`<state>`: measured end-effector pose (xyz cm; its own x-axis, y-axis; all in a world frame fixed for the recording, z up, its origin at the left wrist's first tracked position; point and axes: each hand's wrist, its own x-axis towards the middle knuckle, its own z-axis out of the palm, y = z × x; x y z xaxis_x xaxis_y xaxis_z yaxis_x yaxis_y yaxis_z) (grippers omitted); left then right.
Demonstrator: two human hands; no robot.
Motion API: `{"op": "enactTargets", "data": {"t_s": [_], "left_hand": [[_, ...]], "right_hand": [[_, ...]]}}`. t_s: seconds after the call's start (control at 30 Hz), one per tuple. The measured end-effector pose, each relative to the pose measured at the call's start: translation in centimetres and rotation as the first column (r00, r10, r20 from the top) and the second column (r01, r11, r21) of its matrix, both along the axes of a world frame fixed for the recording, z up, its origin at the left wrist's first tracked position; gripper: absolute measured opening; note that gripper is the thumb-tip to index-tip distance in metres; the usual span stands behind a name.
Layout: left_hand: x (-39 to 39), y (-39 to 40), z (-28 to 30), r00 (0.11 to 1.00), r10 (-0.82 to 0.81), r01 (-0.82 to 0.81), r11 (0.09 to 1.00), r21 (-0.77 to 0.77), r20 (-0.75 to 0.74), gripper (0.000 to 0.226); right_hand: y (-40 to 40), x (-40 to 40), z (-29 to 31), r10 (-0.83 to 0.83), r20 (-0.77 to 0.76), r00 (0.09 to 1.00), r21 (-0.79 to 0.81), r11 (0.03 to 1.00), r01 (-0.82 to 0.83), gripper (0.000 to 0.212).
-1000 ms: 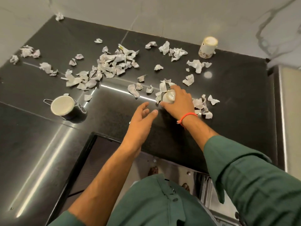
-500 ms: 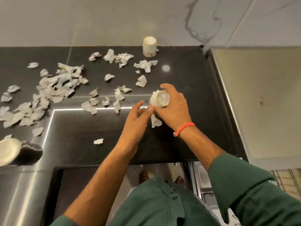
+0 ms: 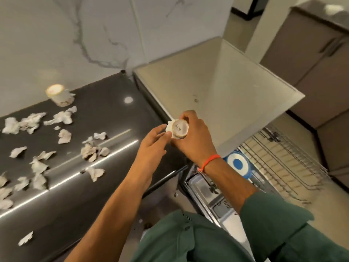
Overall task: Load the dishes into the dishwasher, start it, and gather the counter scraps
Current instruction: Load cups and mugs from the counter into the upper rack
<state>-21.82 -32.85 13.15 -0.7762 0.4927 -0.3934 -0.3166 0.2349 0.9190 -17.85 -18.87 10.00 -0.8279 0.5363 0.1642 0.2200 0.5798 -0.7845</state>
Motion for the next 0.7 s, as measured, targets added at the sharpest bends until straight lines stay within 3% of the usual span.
{"op": "enactTargets", "data": {"t_s": [0.3,0.53,0.7], "left_hand": [[6.2,11.9,0.1,0.954,-0.297,0.295,0.954,-0.049,-0.028,0.027],[9.6,19.3,-0.1,0.849,-0.526,0.522,0.850,-0.065,-0.058,0.023],[10.5,22.6,-1.2,0.751,-0.660,0.656,0.748,-0.101,-0.010,0.033]], "right_hand": [[10.6,9.5,-1.0,-0.218,-0.020,0.976,-0.059,0.974,0.217,0.057],[16.1,15.6,-1.5,-0.406,-0.026,0.914,-0.128,0.908,0.399,0.052],[17.6,18.3,-2.2,-0.532,-0.001,0.847,-0.156,0.836,0.525,0.049]]}}
